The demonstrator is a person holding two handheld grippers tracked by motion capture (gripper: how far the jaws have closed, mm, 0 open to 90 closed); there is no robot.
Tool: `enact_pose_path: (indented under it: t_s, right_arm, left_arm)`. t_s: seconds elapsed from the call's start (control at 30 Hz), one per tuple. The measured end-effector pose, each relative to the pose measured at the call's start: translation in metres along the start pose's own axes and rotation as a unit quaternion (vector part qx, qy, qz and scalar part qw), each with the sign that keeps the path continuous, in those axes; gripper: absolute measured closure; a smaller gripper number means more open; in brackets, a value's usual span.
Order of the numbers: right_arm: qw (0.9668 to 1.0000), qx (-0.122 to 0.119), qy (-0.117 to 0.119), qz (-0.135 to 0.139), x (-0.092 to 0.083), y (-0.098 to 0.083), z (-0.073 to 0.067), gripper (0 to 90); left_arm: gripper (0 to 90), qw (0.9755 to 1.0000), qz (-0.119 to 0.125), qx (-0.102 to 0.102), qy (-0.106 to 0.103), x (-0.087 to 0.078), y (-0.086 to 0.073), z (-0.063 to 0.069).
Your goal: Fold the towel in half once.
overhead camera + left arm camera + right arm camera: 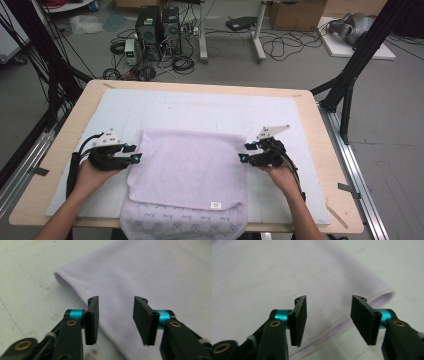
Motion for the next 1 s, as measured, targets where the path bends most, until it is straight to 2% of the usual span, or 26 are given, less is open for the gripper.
enact_pose_path:
  t_s: [0.03,0.07,0.1,0.17,0.23,0.27,0.3,0.33,0.37,0.4,0.47,0.5,0.53,0.57,0.6,0.63,0.67,0.77,0.83,0.93,1.0]
  right_arm:
    - [1.0,0.007,-0.005,0.001,0.003,0.004,0.008,41.5]
    - [0.9999,0.009,-0.009,-0.003,0.007,0.007,0.015,39.9]
    - [0.9997,0.005,-0.023,-0.009,0.011,0.008,0.023,38.9]
    - [0.9995,0.011,-0.029,-0.005,0.017,0.011,0.035,38.0]
    - [0.9991,0.019,-0.039,-0.004,0.022,0.01,0.046,36.8]
    - [0.9984,0.028,-0.048,0.003,0.025,0.008,0.055,36.1]
    - [0.9984,0.028,-0.048,0.003,0.025,0.008,0.055,36.1]
    - [0.9983,0.038,-0.044,0.003,0.028,0.006,0.057,36.2]
    - [0.9985,0.038,-0.04,0.001,0.03,0.004,0.059,36.1]
    - [0.9984,0.043,-0.037,-0.006,0.034,0.001,0.059,36.1]
    - [0.9983,0.047,-0.032,-0.009,0.039,-0.001,0.058,36.5]
    - [0.9983,0.045,-0.035,-0.01,0.04,0.0,0.058,41.8]
    - [0.9988,0.03,-0.034,-0.016,0.04,0.001,0.056,62.9]
    - [0.9988,0.03,-0.034,-0.016,0.04,0.001,0.056,62.9]
    - [0.9994,0.025,-0.018,-0.017,0.041,0.002,0.052,72.0]
    - [0.9996,0.016,-0.011,-0.022,0.042,0.004,0.049,79.3]
    - [0.9994,0.008,-0.016,-0.028,0.043,0.005,0.048,82.2]
    - [0.9984,0.012,-0.024,-0.05,0.042,0.011,0.052,84.3]
    - [0.9984,0.018,-0.03,-0.045,0.037,0.021,0.058,84.7]
    - [0.9983,0.019,-0.049,-0.025,0.024,0.046,0.071,84.9]
    - [0.9976,0.015,-0.065,-0.016,0.014,0.067,0.08,84.9]
  left_arm:
    - [53.7,1.0,-0.005,-0.005,0.003,0.008,0.002,-0.005]
    - [52.7,0.9998,-0.013,-0.006,0.017,0.016,0.002,-0.012]
    - [51.5,0.9996,-0.015,-0.009,0.024,0.022,0.005,-0.017]
    - [51.1,0.9992,-0.017,-0.012,0.036,0.031,0.009,-0.026]
    - [48.9,0.9982,-0.03,-0.02,0.048,0.039,0.013,-0.036]
    - [47.9,0.998,-0.021,-0.027,0.054,0.041,0.016,-0.041]
    - [47.9,0.9977,-0.023,-0.034,0.055,0.044,0.017,-0.046]
    - [46.0,0.9971,-0.028,-0.036,0.061,0.046,0.016,-0.049]
    - [43.3,0.9958,-0.036,-0.045,0.071,0.049,0.014,-0.055]
    - [40.4,0.9952,-0.036,-0.055,0.072,0.052,0.013,-0.057]
    - [39.9,0.995,-0.047,-0.049,0.073,0.057,0.008,-0.057]
    - [39.6,0.9952,-0.041,-0.049,0.075,0.058,0.009,-0.057]
    - [55.8,0.9959,-0.038,-0.047,0.067,0.058,0.011,-0.055]
    - [55.8,0.997,-0.034,-0.044,0.054,0.058,0.012,-0.052]
    - [65.2,0.9971,-0.033,-0.04,0.056,0.059,0.013,-0.05]
    - [71.5,0.9976,-0.032,-0.038,0.048,0.06,0.013,-0.047]
    - [80.4,0.9976,-0.032,-0.037,0.048,0.061,0.014,-0.045]
    - [84.4,0.9968,-0.029,-0.035,0.066,0.059,0.018,-0.049]
    - [84.7,0.9961,-0.017,-0.036,0.079,0.055,0.028,-0.054]
    - [84.9,0.9946,0.004,-0.027,0.1,0.045,0.055,-0.062]
    - [84.9,0.9934,0.023,-0.023,0.11,0.035,0.081,-0.067]
Point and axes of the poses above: each handheld gripper's, and its own axes: x roughly forward along the jaws, y roughly out of its top, z roughly to its right, the point moved 10 cm from there along x, roughly forward along the jaws, and after that the axes turned 3 degrees about -z, right-handed, at the moved point
